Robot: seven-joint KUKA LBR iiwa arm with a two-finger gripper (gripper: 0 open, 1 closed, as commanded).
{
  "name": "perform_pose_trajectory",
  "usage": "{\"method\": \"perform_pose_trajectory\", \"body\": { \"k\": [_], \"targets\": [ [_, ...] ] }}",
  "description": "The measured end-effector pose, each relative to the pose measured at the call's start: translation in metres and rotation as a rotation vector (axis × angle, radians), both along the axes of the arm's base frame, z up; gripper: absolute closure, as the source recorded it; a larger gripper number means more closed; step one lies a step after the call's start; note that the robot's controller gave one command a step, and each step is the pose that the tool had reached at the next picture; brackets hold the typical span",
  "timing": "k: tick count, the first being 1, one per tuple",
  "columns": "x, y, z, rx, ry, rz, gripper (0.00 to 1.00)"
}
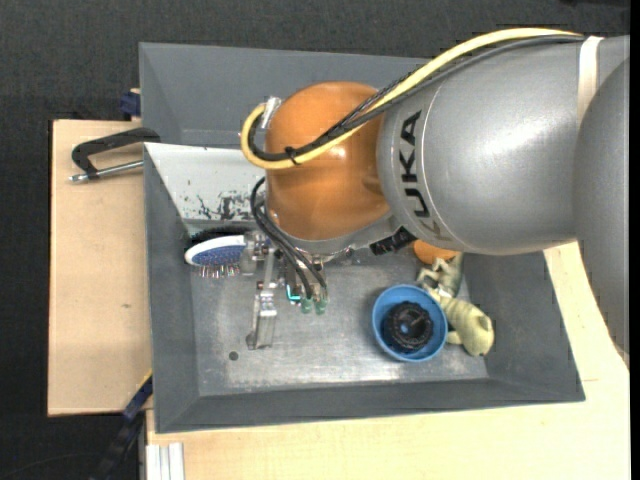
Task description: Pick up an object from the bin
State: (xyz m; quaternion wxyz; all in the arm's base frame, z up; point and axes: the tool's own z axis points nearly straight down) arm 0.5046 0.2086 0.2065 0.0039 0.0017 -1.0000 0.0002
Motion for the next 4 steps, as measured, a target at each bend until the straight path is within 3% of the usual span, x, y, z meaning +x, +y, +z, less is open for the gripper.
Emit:
{"method": "perform_pose_trajectory", "body": {
  "k": [1,2,3,4],
  "targets": [
    [0.095,-0.060,-0.011,0.000,-0.018,0.054,0.00],
    [0.097,-0.011,-0.105,0.002,-0.008,0.060,0.00],
    [0.102,0.008,-0.130,0.004,-0.029,0.137,0.00],
    [0.096,0.009,-0.136,0.004,-0.011,0.139,1.00]
  ]
}}
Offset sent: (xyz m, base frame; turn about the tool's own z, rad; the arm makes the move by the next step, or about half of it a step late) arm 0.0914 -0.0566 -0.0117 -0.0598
